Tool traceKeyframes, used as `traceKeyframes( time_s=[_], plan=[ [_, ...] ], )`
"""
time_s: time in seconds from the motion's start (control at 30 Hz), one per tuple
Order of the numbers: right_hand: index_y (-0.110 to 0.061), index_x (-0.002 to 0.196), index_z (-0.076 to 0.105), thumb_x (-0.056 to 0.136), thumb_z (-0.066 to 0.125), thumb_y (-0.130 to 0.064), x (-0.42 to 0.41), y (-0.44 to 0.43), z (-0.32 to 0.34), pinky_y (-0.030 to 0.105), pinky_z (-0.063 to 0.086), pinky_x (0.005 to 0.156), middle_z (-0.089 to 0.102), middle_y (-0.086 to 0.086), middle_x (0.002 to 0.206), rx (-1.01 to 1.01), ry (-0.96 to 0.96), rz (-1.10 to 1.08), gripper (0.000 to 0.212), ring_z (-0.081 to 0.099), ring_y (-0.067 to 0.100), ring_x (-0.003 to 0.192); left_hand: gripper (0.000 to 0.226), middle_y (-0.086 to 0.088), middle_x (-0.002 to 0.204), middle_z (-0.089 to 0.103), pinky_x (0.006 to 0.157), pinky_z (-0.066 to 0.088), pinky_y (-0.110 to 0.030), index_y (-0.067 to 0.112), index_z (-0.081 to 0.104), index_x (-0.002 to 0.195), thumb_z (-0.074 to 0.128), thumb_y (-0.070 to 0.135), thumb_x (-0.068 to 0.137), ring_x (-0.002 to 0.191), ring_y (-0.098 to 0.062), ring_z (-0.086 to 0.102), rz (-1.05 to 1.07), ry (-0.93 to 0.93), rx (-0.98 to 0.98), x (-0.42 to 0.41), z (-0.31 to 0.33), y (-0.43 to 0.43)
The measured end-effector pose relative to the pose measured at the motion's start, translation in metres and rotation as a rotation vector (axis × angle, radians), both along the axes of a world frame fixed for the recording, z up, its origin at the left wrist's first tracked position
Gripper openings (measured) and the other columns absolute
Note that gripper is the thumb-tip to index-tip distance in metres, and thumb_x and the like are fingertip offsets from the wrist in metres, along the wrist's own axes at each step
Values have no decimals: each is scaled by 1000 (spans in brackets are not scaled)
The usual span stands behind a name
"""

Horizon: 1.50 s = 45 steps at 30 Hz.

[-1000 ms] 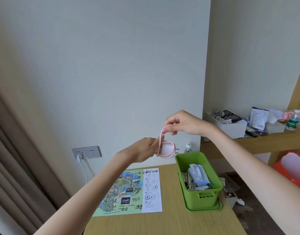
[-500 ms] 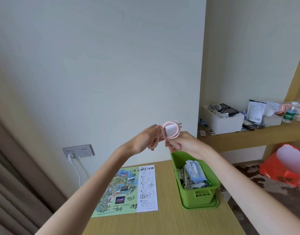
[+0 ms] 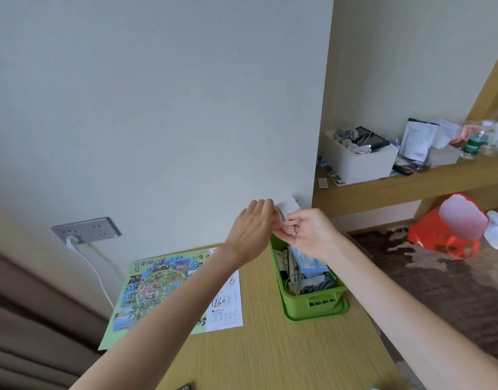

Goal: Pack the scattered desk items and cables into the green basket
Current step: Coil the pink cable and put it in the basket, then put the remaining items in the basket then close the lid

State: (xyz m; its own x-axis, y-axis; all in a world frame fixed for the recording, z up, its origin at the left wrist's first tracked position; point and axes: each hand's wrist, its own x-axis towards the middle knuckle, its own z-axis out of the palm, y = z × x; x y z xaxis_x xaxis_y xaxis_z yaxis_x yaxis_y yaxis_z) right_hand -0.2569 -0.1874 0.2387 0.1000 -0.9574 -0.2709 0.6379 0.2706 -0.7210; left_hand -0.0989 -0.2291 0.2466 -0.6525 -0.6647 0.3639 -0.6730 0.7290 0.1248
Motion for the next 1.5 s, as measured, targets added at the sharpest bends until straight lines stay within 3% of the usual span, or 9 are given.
traceKeyframes(
  time_s=[0.13,0.33,0.5,0.73,0.8,0.9,1.1,1.37,1.5],
  plan=[
    [7,116,61,91,61,-7,-25,-19,-30,44,51,99,65,21,103,77,65,-52,29,64,29,101,20,-4,96,58,67,44,-33,8,51,102,57,25,94,87,-23,52,-77,-27,-51,-21,-28,-14],
    [0,100,65,81,75,-9,-71,-36,-82,24,56,67,74,10,89,155,633,-172,23,70,19,82,29,1,107,63,78,43,-31,15,58,116,53,35,96,98,-20,56,-231,-76,46,-20,-87,-35],
    [-10,83,67,75,81,-20,-86,-68,-108,25,51,60,72,9,86,231,1080,110,19,65,15,70,34,1,116,58,73,49,-30,13,56,121,59,33,93,105,-17,56,-62,43,239,-3,-132,-55],
    [-15,65,38,75,77,-35,-30,-108,-156,28,28,50,39,-1,61,226,1466,134,45,39,17,54,55,10,129,51,66,48,-21,19,53,128,52,57,89,113,-8,49,-54,91,331,5,-167,-68],
    [-15,65,41,86,68,-26,-16,-106,-173,29,29,50,44,3,65,192,1602,60,37,43,22,58,56,12,130,51,70,47,-19,20,54,127,52,59,88,114,-6,49,-52,122,333,7,-172,-71],
    [-7,92,59,94,58,-12,-3,-97,-187,31,37,61,55,9,100,117,1847,-10,5,56,26,83,55,13,130,51,70,48,-20,21,55,127,53,59,87,115,-8,50,-61,134,329,9,-178,-73],
    [-11,117,55,100,47,-21,-4,-84,-170,34,45,65,50,9,118,7,2016,74,21,58,27,97,49,12,136,50,71,55,-32,21,52,133,48,50,94,117,-12,49,-63,86,320,16,-172,-69],
    [-13,106,59,98,51,-23,44,-16,-119,34,45,58,54,2,105,-392,1844,-105,15,55,20,81,28,9,116,61,65,52,-33,24,59,122,45,34,100,102,-11,58,95,115,394,84,-159,-17],
    [-13,103,60,95,54,-18,101,37,-126,33,45,54,55,1,103,-538,1804,0,11,57,19,83,19,10,109,62,67,51,-32,24,65,110,50,29,99,91,-8,60,263,139,462,152,-173,42]
  ],
)
